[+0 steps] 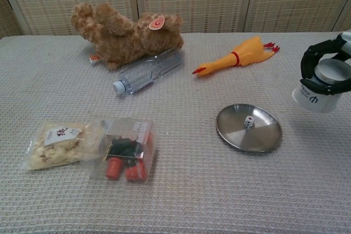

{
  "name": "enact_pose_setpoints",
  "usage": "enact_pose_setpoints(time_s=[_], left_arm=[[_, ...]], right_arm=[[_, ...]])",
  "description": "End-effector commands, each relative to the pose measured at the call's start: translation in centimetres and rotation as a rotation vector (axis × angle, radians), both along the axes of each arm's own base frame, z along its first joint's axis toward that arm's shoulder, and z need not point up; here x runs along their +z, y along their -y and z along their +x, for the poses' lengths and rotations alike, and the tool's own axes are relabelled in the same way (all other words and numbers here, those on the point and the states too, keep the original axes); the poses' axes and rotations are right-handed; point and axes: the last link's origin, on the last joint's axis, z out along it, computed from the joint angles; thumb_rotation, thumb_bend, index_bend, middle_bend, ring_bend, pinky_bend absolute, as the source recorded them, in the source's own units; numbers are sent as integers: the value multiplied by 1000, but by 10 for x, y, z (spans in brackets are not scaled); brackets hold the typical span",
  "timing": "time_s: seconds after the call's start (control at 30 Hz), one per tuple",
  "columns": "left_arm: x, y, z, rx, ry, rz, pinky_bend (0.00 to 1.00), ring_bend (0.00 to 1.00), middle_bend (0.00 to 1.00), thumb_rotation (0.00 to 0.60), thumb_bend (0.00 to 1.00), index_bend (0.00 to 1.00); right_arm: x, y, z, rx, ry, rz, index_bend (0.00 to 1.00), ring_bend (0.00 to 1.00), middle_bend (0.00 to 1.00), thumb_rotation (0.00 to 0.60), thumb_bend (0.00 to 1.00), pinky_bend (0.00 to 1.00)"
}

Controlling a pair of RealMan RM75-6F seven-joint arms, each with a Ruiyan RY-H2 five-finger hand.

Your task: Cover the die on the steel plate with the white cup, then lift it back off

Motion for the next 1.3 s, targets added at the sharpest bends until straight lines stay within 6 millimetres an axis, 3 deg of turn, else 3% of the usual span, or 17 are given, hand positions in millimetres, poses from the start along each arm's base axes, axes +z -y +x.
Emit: enact_pose_setpoints(time_s=[0.03, 0.17, 0.27, 0.6, 0.73, 1.03, 1.3], left_arm=[[-1, 0, 0, 0, -2, -2, 573, 437, 451, 600, 367, 278], [-1, 0, 0, 2, -5, -4, 573, 437, 451, 600, 365, 278], [0, 0, 0, 1, -4, -1, 573, 436, 450, 600, 366, 278], [0, 0, 0, 1, -3, -1, 573, 437, 451, 600, 367, 278], [1, 0, 0, -1, -2, 1, 573, 437, 451, 600, 367, 278], [-1, 0, -1, 2, -7, -5, 573, 437, 451, 600, 367, 278], [2, 1, -1, 12, -4, 8, 573, 437, 451, 600, 365, 278]], right_arm=[[0, -6, -23, -56, -3, 19, 605, 510, 556, 600, 279, 755], [-2, -6, -34, -82, 5, 40, 535, 450, 546, 600, 273, 731], [-4, -7, -40, -87, -4, 61, 486, 373, 479, 600, 228, 672], [-4, -11, -51, -84, -91, 75, 293, 127, 250, 600, 133, 316], [10, -17, -58, -66, -216, 14, 237, 45, 163, 600, 115, 227], [61, -61, -46, -43, -351, -215, 44, 0, 45, 600, 84, 120], [78, -101, -35, -238, -440, -268, 35, 0, 43, 600, 80, 120]])
